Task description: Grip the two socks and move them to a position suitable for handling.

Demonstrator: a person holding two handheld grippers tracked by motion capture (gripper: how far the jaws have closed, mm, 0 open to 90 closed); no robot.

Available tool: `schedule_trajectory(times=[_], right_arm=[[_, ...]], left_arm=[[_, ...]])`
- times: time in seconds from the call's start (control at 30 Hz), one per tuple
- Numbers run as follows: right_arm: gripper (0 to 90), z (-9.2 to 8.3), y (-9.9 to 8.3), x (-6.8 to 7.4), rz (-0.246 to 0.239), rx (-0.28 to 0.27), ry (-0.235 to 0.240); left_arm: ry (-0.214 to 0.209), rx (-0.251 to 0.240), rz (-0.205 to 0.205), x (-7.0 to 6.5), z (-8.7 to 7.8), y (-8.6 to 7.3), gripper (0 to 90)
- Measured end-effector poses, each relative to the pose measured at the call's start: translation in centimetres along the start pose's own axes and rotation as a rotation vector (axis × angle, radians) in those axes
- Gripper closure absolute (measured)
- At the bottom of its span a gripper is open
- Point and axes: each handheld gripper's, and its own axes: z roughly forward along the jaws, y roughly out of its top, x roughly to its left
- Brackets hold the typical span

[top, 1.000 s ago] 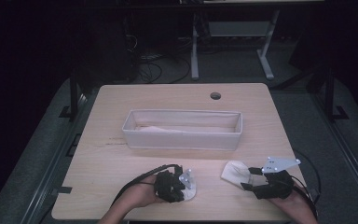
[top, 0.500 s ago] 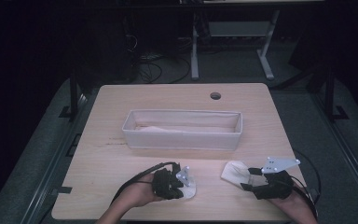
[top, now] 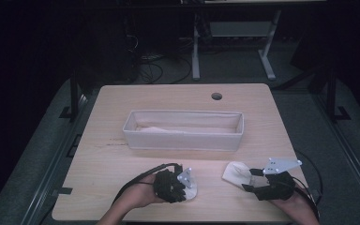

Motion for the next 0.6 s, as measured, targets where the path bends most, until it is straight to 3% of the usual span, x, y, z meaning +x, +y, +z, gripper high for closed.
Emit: schedule_trajectory(times=[0.1, 0.6], right_arm=[[34.3, 0.04, -0.07, -0.05, 0.004, 0.0, 0.006], [34.3, 0.08, -0.01, 0.09, -0.001, 0.001, 0.009]], left_arm=[[-0.016, 0.025, -0.006, 0.17, 0.96, 0.11, 77.5], [0.058, 0.018, 0.007, -0.24, 1.36, 0.01, 89.4]])
